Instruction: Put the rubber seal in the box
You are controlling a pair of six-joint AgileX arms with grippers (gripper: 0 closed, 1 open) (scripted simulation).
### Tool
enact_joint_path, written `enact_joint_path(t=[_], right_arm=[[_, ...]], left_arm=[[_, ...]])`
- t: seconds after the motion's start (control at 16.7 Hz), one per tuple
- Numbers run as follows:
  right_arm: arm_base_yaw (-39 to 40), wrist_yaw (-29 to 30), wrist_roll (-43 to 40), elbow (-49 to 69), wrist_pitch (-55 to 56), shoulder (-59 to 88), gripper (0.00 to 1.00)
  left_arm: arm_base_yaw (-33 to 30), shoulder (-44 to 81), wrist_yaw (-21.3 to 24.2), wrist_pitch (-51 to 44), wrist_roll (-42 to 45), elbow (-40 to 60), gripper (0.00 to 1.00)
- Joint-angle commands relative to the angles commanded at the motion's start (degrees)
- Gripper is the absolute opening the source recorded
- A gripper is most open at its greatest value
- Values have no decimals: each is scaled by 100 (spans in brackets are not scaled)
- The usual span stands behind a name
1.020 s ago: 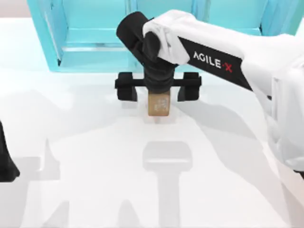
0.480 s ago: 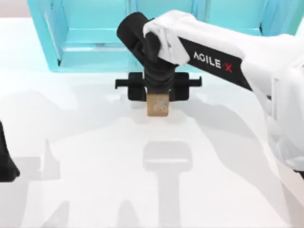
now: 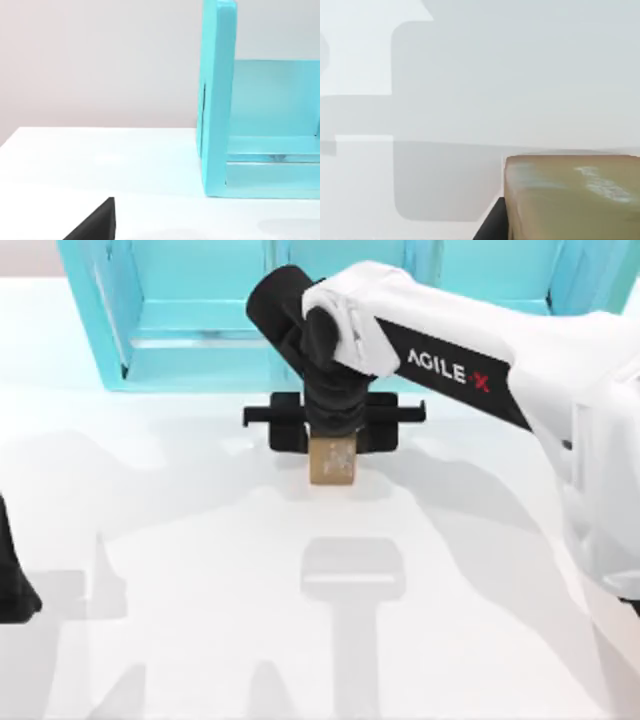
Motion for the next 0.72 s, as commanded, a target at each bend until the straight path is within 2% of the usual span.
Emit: enact_joint_path(t=[0.42, 0.72], right_arm=[[27, 15, 7, 207, -191, 48, 0], [26, 34, 26, 1725, -1331, 419, 0]], left_arm=[[0, 0, 0, 0, 0, 0, 100], [0, 0, 0, 0, 0, 0, 100]])
